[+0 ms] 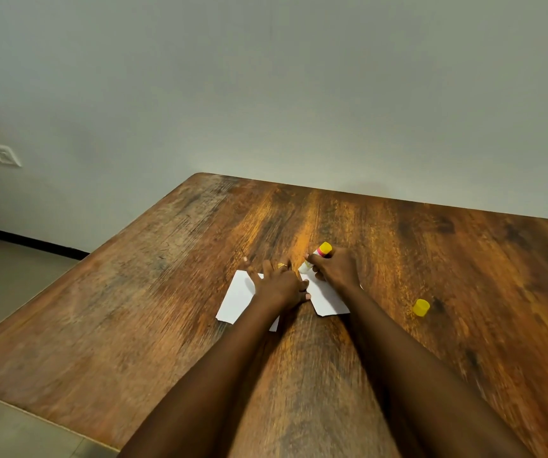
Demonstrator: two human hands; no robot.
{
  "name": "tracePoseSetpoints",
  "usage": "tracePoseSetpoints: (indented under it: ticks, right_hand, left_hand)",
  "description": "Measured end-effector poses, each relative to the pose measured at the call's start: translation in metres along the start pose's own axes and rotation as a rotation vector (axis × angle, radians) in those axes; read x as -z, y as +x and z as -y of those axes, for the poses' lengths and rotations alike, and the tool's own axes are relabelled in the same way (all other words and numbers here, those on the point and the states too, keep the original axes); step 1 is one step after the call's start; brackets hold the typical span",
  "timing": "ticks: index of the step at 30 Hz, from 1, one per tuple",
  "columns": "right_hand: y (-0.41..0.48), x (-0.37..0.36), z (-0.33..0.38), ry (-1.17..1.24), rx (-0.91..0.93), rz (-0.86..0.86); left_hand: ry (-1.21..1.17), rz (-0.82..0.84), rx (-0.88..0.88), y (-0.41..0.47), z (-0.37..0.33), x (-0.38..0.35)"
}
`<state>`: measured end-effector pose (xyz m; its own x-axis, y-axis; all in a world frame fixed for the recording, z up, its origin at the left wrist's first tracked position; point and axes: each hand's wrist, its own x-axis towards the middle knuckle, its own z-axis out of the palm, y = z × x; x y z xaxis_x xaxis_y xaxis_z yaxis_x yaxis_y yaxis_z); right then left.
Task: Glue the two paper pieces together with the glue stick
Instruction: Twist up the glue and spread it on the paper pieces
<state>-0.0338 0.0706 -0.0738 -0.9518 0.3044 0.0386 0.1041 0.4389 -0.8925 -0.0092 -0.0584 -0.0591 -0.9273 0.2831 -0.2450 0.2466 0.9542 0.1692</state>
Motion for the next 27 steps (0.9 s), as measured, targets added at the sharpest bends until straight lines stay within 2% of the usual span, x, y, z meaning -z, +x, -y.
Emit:
tracePoseSetpoints:
  ticks: [13,27]
  right_hand:
    - [0.004,0.016,-0.008,-0.067,-0.016,-0.099]
    - [0.011,0.033,-0.014,-0.106,-0.071,-0.212]
  left_hand:
    - [-0.034,-0.018,0.028,0.004,-0.002,-0.003]
    - [-0.057,-0.033,-0.017,0.004,0.001,-0.002]
